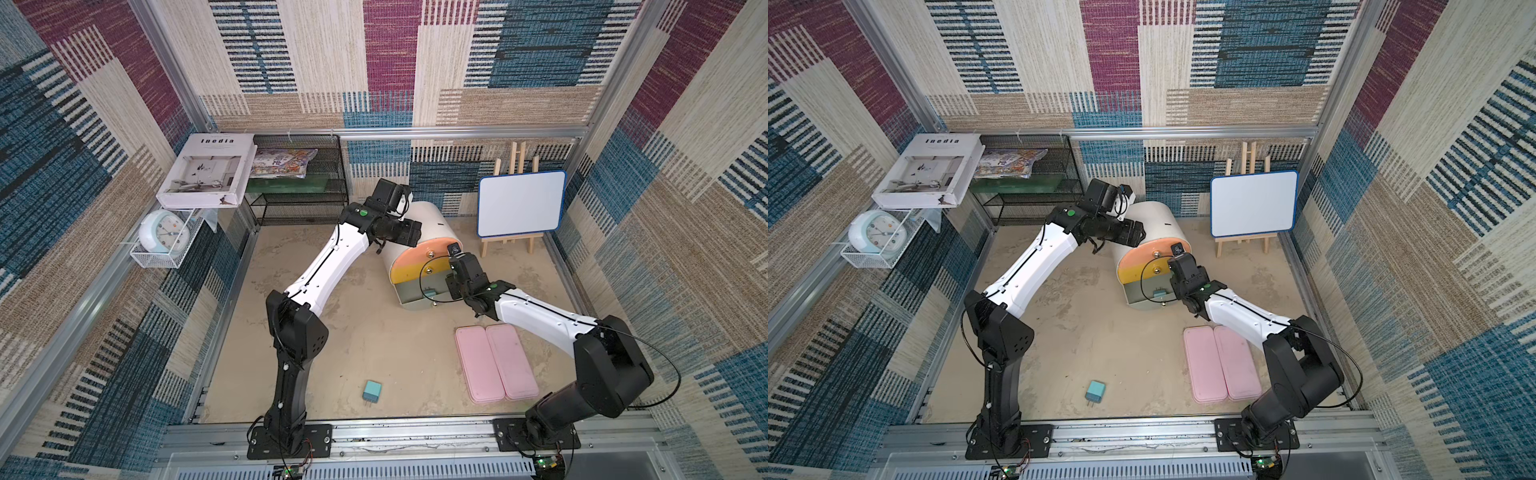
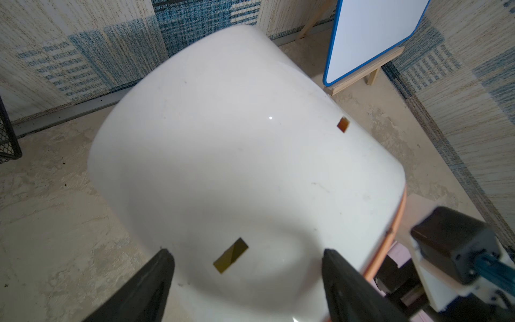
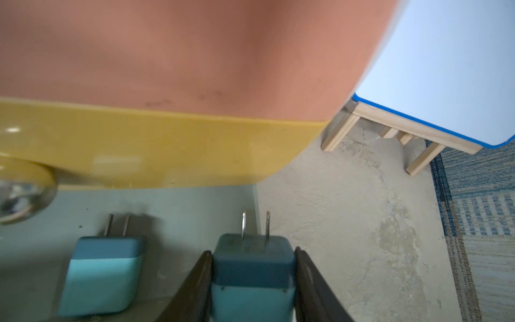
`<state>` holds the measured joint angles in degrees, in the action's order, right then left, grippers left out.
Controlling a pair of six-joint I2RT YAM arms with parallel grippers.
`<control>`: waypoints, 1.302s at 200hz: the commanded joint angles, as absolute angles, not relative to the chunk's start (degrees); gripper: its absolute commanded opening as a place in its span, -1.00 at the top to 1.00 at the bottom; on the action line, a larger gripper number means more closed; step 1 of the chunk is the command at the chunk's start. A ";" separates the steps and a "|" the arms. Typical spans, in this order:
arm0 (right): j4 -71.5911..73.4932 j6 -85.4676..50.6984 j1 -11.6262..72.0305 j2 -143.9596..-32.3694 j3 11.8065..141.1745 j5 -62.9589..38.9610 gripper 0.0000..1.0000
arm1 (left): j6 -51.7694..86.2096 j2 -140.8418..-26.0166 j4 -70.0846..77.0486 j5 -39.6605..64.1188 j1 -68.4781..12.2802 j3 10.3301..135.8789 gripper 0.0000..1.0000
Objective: Place the plugs into the drawer by color
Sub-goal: Place the plug in the drawer, then pick up the plug from the center of the board.
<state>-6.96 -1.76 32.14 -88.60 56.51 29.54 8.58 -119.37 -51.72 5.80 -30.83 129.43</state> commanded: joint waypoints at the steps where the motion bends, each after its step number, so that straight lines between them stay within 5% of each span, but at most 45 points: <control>1: -6.27 -1.71 32.13 -88.94 57.17 31.31 -0.01 | 8.00 -119.53 -56.06 5.02 -30.76 129.06 -0.73; 21: -7.59 -2.27 32.07 -87.91 57.13 32.47 -0.35 | 8.01 -119.27 -56.12 5.10 -30.76 128.94 -0.73; 45: -8.50 -3.37 32.18 -83.07 56.62 27.01 -0.44 | 7.98 -119.18 -56.12 4.84 -30.76 129.08 -0.73; 93: -2.64 -2.20 40.24 -69.96 48.13 -6.29 -0.44 | 7.82 -119.22 -56.12 4.44 -30.76 128.92 -0.73; 151: 3.57 -2.88 66.25 -82.21 45.46 -8.38 -0.40 | 7.82 -119.32 -56.11 3.96 -30.67 128.58 -0.73; 260: 0.02 -0.11 70.48 -98.13 52.01 -13.61 -0.48 | 8.00 -119.11 -56.09 4.61 -30.67 128.56 -0.73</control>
<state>1.52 -0.67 70.37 -96.77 51.24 -12.75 8.75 -119.17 -51.31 5.76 -30.72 128.95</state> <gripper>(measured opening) 0.740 0.863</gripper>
